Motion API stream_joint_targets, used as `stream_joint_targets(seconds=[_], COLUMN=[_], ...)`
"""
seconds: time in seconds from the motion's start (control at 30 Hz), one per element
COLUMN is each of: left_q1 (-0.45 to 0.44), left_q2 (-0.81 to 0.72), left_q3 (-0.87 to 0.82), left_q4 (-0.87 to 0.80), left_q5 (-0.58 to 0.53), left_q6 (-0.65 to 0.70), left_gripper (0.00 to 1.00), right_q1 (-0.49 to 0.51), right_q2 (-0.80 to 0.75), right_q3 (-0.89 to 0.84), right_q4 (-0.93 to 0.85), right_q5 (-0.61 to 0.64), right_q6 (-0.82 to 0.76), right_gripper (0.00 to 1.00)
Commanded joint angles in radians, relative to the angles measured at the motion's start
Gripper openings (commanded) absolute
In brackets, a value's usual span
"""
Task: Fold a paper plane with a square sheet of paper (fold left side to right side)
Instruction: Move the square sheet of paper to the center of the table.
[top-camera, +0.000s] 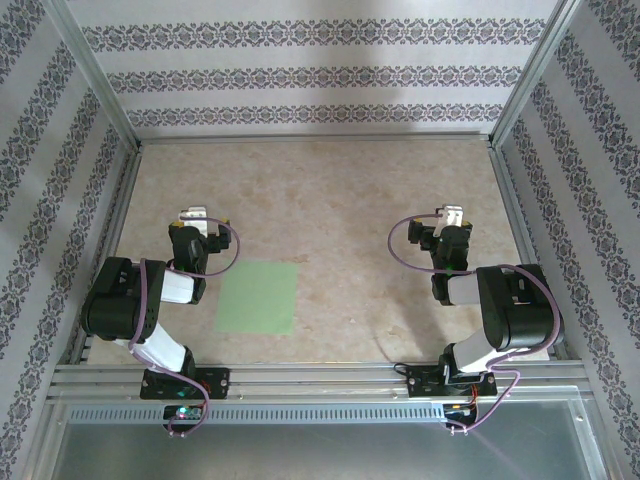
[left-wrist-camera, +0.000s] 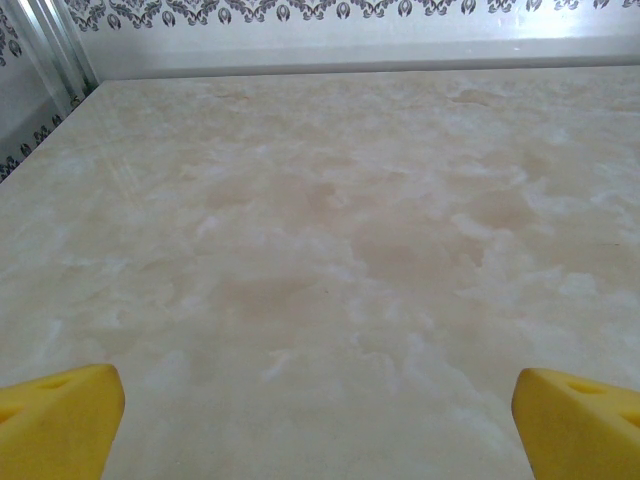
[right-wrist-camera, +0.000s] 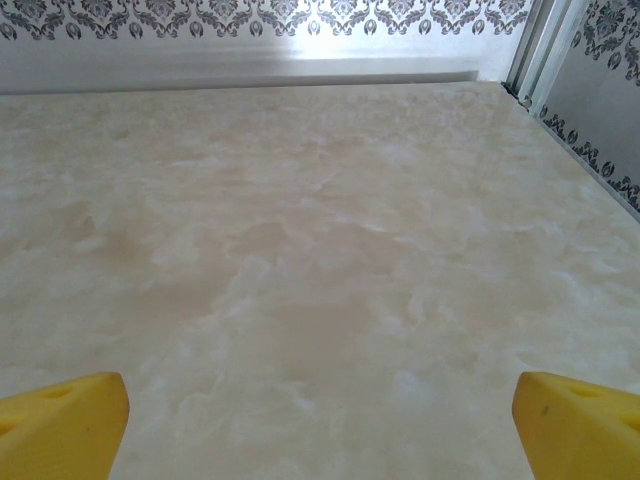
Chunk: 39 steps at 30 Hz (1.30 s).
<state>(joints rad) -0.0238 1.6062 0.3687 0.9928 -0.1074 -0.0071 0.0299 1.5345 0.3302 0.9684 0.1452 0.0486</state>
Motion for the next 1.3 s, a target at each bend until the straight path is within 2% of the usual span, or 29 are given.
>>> stream_joint_targets(seconds=[0.0,0.07,0.33,0.47,0.57,0.8,0.93,1.0,1.07,1.17,1.27], left_q1=[0.009,0.010,0.009,0.008,0.009,0.009,0.002,0.002,0.002,0.002,0.003], left_q2=[-0.013,-0.012,-0.013,-0.011,-0.012,-0.021,-0.143,-0.307,-0.468,-0.648,-0.751], left_q3=[0.002,-0.018,-0.005,-0.004,-0.004,-0.018,-0.095,-0.087,-0.029,0.091,0.157], left_q4=[-0.009,0.030,0.001,0.005,0.004,0.025,0.065,-0.081,-0.334,-0.711,-0.923], left_q5=[-0.009,-0.043,-0.029,-0.028,-0.026,-0.040,-0.081,-0.119,-0.135,-0.075,0.029], left_q6=[-0.015,-0.028,-0.023,-0.019,-0.019,-0.023,-0.025,-0.048,-0.116,-0.209,-0.324], left_gripper=[1.00,1.00,1.00,1.00,1.00,1.00,1.00,1.00,1.00,1.00,1.00], right_q1=[-0.005,-0.005,-0.007,-0.008,-0.008,-0.005,-0.003,-0.001,0.002,0.009,0.028], right_q2=[-0.003,-0.003,-0.046,-0.203,-0.358,-0.682,-0.807,-0.844,-0.862,-0.866,-0.851], right_q3=[0.008,0.007,0.008,0.007,0.007,0.000,0.007,0.007,0.007,0.008,0.006], right_q4=[0.013,0.015,-0.018,-0.137,-0.292,-0.629,-0.788,-0.839,-0.868,-0.867,-0.863], right_q5=[-0.010,-0.010,0.016,0.011,0.009,-0.115,-0.220,-0.275,-0.322,-0.377,-0.407], right_q6=[0.008,0.008,0.020,0.017,0.068,0.276,0.394,0.447,0.489,0.568,0.608], right_gripper=[0.98,0.98,0.98,0.98,0.98,0.98,0.98,0.98,0.98,0.98,0.98])
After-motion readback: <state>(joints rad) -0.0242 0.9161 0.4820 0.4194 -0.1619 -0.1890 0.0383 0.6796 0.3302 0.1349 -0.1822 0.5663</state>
